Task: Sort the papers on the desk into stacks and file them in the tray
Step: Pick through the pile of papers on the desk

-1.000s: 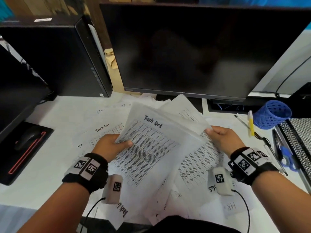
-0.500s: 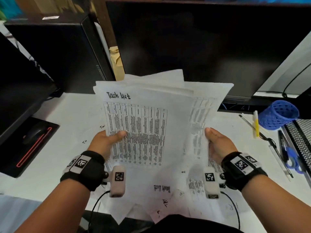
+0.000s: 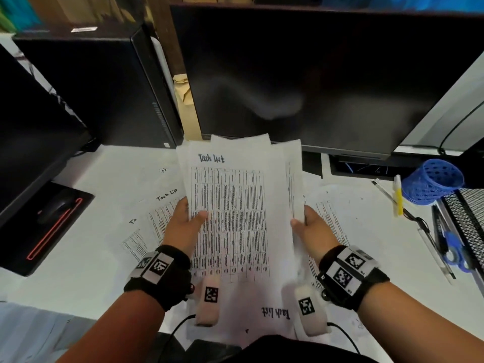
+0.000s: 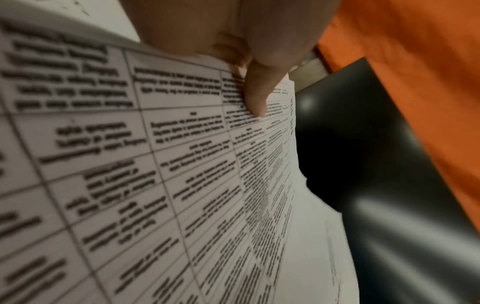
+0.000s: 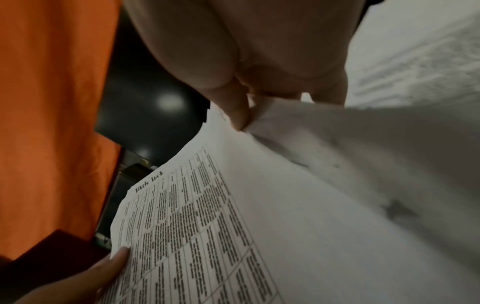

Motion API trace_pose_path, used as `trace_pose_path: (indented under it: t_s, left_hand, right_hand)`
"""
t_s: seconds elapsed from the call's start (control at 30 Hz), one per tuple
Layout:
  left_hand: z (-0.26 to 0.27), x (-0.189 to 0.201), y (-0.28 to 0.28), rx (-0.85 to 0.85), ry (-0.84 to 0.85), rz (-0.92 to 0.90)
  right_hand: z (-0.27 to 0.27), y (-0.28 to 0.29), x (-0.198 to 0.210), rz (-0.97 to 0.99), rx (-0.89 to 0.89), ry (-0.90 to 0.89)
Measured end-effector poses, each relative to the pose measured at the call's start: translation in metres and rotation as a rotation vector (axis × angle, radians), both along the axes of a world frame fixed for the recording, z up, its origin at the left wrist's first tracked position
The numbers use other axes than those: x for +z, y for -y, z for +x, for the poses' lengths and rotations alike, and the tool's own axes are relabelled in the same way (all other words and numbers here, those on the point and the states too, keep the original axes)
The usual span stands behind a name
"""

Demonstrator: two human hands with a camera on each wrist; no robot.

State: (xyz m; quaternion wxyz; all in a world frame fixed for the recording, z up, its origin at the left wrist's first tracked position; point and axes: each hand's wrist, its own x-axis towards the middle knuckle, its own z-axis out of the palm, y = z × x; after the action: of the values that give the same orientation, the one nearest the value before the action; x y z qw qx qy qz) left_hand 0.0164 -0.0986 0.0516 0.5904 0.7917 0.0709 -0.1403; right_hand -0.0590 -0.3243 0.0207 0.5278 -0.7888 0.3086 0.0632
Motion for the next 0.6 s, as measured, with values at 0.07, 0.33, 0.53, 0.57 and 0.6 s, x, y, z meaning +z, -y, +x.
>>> trace_pose_path:
  t_s: [0.07,0.33,0.53,0.57,0.6]
  left_hand:
    - [0.001,0.014,0.003,-0.004,0.087,0.011]
    - [-0.014,0.054,0.017,-0.022,0.357,-0.114]
    - [-0.028,0.048,0.028,-0.063,0.316,-0.132]
    - [-0.028,0.046,0.028,-0.048,0.311,-0.136]
    - [-0.027,0.045,0.028,-0.031,0.304,-0.137]
  right_hand:
    - [0.004,0.004,0.02,-0.074,-0.019,0.105]
    - [-0.01,-0.006,0.083,0.038,-0.098,0.671]
    - [-0.011,-0.019,0.064,0.081,-0.048,0.649]
    - [-0.01,-0.019,0.064,0.056,-0.063,0.641]
    - [-0.008,-0.017,0.064,0.044,-0.079,0.642]
